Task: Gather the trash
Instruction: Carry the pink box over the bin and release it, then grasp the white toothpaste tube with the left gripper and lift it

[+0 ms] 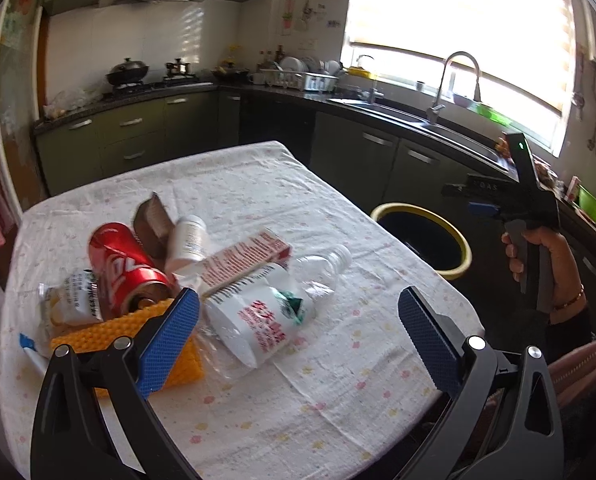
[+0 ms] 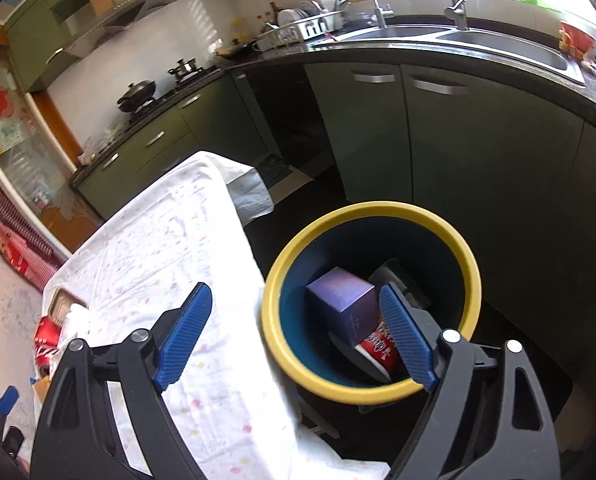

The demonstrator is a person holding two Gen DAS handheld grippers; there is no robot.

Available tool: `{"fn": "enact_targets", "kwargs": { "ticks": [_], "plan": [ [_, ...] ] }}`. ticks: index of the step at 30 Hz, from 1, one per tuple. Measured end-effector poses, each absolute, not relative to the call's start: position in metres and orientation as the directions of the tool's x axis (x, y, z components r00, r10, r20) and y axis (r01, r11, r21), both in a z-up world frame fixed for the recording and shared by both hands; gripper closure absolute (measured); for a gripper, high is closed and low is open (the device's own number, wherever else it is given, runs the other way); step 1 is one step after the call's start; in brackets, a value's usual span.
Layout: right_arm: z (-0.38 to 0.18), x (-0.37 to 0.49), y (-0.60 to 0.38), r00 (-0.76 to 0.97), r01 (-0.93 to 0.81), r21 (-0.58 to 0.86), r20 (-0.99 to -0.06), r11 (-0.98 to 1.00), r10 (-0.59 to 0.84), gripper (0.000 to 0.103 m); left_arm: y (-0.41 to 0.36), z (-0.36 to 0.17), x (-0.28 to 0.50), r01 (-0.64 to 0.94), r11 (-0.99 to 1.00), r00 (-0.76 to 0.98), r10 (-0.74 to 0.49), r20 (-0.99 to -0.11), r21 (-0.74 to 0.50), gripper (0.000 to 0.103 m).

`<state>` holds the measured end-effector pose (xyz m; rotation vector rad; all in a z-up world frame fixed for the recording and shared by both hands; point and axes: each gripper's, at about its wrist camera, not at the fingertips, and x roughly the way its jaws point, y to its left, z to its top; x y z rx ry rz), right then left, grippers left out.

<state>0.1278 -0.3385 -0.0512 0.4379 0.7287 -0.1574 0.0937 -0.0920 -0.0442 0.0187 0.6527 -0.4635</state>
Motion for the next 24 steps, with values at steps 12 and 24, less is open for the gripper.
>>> {"fn": "enact_targets", "kwargs": {
  "ticks": [12,24],
  "plan": [
    [-0.057,0.121,-0.308,0.722,0.181,0.330,-0.684,0.926,0.102,0.019,-0.019,-0.046,0.081,0.408,0.895,0.642,-0.422,-0.641,-0.181,0.005],
    [-0.056,0.130,-0.284,0.708,0.120,0.330,-0.690,0.936,0.153,0.019,0.066,-0.091,0.090,-0.134,0.975,0.603,-0.061,-0.795,-0.177,0.014]
  ]
}}
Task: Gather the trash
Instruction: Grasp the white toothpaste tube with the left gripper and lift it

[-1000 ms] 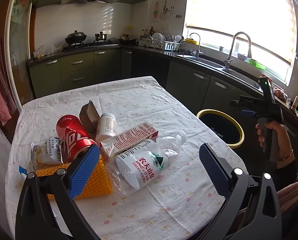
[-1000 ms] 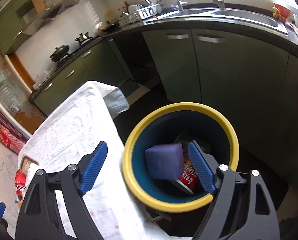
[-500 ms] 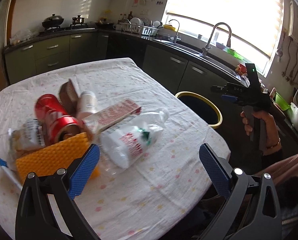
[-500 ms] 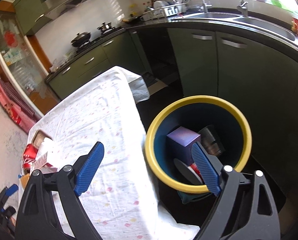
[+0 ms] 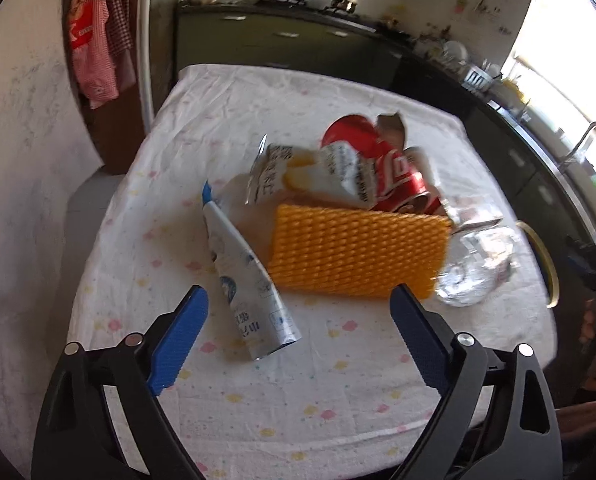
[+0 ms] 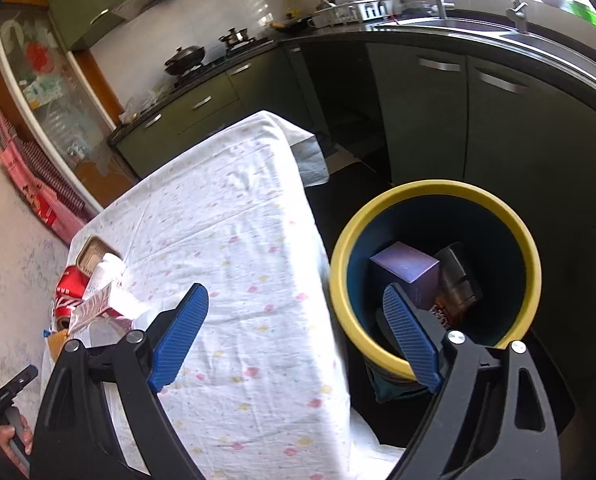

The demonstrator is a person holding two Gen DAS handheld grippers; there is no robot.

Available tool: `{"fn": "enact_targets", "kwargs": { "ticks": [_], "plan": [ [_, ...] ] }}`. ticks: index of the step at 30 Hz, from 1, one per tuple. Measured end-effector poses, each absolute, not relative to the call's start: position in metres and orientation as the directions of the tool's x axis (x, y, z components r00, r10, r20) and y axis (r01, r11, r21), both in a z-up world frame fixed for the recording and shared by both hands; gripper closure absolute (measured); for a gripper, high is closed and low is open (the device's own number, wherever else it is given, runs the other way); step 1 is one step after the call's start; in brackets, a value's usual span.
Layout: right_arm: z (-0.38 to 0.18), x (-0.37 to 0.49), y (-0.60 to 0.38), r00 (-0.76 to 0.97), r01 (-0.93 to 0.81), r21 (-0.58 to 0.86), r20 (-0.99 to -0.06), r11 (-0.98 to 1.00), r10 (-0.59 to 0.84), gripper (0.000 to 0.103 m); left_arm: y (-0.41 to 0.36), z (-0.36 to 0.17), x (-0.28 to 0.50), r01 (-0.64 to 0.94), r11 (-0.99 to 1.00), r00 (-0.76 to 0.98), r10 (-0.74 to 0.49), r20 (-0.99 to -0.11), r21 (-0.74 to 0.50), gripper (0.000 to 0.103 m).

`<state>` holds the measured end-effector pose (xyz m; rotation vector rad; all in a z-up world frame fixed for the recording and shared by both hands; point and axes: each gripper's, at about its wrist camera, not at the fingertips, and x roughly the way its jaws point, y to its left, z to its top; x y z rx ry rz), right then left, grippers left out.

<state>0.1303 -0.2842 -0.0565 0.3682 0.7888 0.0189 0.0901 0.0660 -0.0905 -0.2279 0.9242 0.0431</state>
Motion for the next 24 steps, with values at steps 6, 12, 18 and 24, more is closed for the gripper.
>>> {"fn": "enact_targets", "kwargs": {
  "ticks": [6,12,18,24],
  "plan": [
    [-0.054,0.129,-0.283,0.711,0.115,0.331,-0.686,0.937,0.155,0.019,0.065,-0.106,0.106,-0.195,0.976,0.556,0.031,-0.830,-0.094,0.024],
    [-0.054,0.130,-0.285,0.709,0.111,0.336,-0.686,0.935,0.162,0.019,0.073,-0.125,0.113,-0.198,0.979,0.496,0.055,-0.867,-0.052,0.053],
    [-0.053,0.129,-0.283,0.707,0.100,0.338,-0.686,0.936,0.172,0.019,0.081,-0.124,0.109,-0.175,0.984,0.493,0.050,-0.869,-0.043,0.078],
    [-0.052,0.128,-0.285,0.710,0.101,0.344,-0.682,0.933,0.175,0.019,0.081,-0.109,0.086,-0.147,0.989,0.515,0.076,-0.854,-0.001,0.083]
  ]
}}
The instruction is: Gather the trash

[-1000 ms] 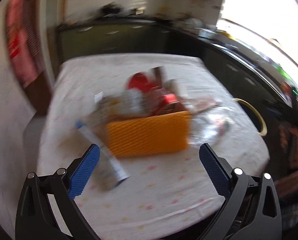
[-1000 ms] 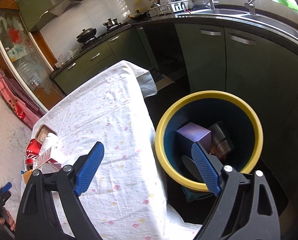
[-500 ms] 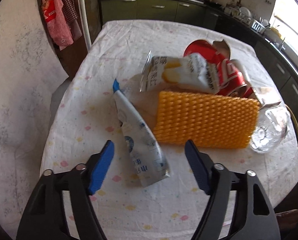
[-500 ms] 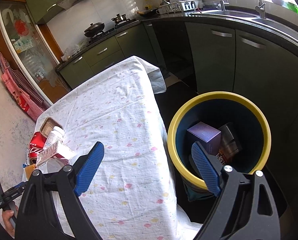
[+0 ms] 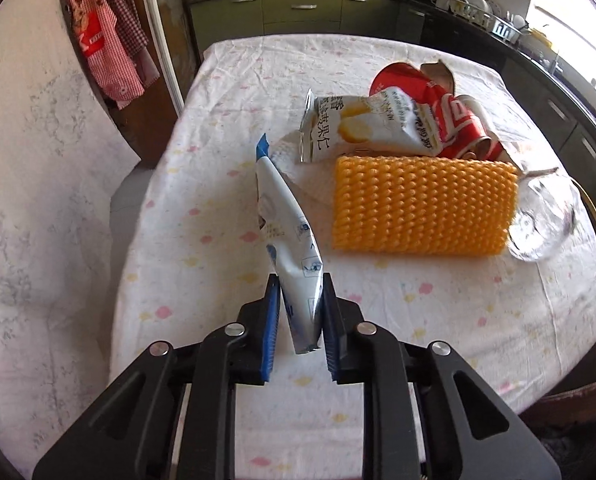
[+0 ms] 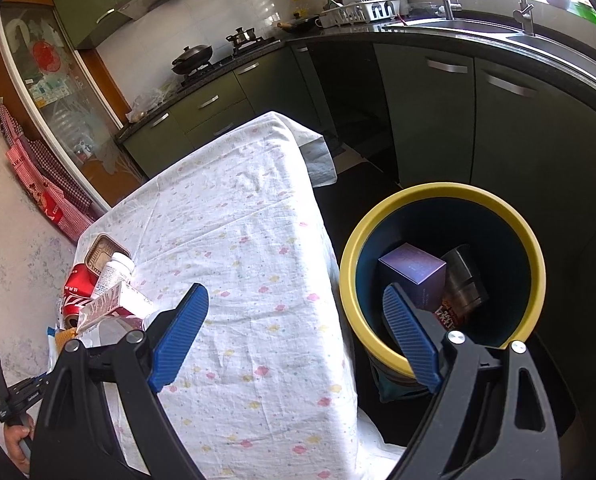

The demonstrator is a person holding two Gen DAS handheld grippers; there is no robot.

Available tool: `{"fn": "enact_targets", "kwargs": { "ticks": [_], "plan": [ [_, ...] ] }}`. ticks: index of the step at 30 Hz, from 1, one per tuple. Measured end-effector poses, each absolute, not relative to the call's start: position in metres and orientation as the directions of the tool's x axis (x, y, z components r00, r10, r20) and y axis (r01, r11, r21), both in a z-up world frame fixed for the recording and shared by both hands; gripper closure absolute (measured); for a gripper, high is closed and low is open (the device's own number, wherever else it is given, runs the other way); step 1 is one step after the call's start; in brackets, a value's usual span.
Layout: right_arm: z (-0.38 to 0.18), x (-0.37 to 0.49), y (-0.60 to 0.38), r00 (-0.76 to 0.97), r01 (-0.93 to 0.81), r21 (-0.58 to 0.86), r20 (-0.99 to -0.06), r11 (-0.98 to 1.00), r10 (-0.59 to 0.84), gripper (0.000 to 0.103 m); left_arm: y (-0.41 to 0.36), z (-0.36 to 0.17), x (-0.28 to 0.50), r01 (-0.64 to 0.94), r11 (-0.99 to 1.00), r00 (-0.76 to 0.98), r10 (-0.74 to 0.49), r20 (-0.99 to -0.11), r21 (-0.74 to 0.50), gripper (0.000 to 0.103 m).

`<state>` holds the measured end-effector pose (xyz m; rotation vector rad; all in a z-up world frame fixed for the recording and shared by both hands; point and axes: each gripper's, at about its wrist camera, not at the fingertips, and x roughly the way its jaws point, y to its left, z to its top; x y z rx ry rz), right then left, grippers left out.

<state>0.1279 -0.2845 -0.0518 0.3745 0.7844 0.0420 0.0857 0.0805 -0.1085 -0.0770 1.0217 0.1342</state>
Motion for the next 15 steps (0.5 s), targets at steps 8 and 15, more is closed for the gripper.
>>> {"fn": "enact_targets", "kwargs": {
  "ticks": [8,15],
  "plan": [
    [-0.050,0.125,-0.287,0.716,0.094,0.355,-0.673,0.930,0.184,0.019,0.060,-0.060,0.059,-0.066,0.998,0.602,0.027,-0.798,-0.016,0.083],
    [-0.056,0.118,-0.304,0.725,0.120,0.380,-0.665,0.917,0.180,0.019,0.008,-0.025,0.068,0.097,0.995,0.656,-0.085,-0.750,-0.028,0.083]
  ]
}}
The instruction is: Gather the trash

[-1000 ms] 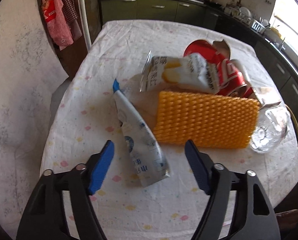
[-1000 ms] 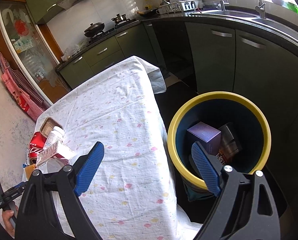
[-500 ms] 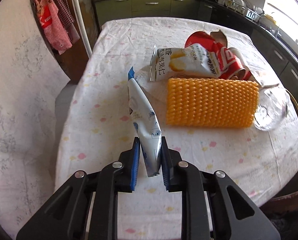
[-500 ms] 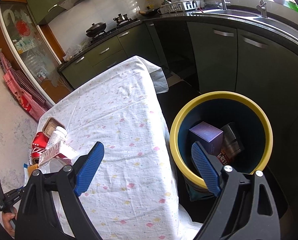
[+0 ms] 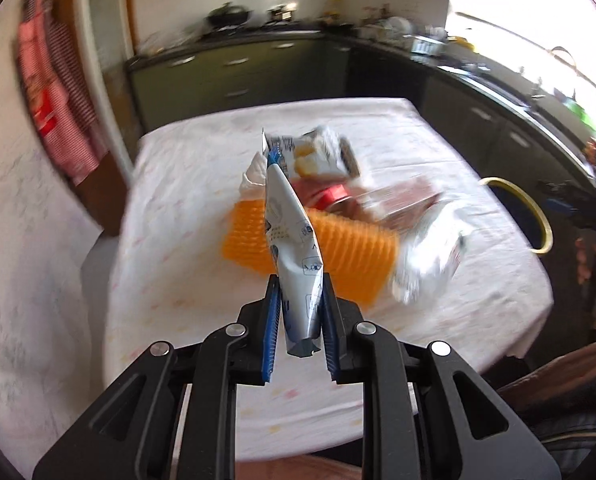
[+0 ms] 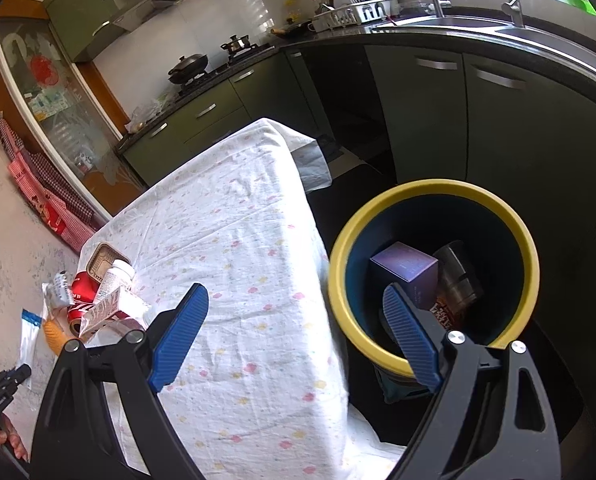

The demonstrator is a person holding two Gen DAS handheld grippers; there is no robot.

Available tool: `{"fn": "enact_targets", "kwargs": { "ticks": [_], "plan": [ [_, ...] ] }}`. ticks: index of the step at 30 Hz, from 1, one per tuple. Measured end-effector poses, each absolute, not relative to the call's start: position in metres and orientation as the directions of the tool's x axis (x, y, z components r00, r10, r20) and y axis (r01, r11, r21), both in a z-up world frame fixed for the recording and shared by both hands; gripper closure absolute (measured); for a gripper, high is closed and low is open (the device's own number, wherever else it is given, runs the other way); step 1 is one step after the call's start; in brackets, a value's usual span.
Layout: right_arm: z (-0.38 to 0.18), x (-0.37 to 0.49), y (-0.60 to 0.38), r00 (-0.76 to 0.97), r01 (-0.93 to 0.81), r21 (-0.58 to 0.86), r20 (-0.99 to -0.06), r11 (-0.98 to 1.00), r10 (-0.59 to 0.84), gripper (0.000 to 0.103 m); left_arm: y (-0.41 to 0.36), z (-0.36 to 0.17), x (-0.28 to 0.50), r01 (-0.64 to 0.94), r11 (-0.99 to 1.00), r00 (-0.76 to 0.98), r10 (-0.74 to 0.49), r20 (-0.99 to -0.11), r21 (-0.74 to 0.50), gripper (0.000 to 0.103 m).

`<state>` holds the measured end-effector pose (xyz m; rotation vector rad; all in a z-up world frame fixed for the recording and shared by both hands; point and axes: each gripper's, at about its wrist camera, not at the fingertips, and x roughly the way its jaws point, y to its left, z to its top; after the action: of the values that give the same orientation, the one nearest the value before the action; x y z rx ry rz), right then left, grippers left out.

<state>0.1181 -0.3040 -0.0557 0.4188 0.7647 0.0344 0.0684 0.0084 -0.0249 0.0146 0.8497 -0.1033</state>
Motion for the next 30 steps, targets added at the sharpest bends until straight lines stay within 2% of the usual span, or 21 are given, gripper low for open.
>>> {"fn": "enact_targets", "kwargs": {
  "ticks": [6,16,25,30],
  "plan": [
    [-0.061,0.111,-0.327,0.734,0.150,0.406,-0.657,0.901,0.174,0.019,-0.037,-0.014,0.090,0.209,0.977,0.647,-0.163,-0.744,-0.033,0.083],
    [-0.073,0.115,-0.341,0.730,0.153,0.439,-0.654,0.885,0.198,0.019,-0.036,0.009,0.106,0.140,0.990,0.703,-0.109,-0.703,-0.013,0.083],
    [-0.070,0.117,-0.327,0.729,0.103,0.439,-0.644,0.892,0.233,0.019,-0.032,0.038,0.101,0.142,0.990,0.757,-0.121,-0.642,-0.019,0.083],
    [-0.065,0.126,-0.291,0.703,-0.021,0.441,-0.632,0.897,0.327,0.019,-0.029,0.041,0.097,0.142,0.990,0.768,-0.122,-0.628,-0.018,0.086]
  ]
}}
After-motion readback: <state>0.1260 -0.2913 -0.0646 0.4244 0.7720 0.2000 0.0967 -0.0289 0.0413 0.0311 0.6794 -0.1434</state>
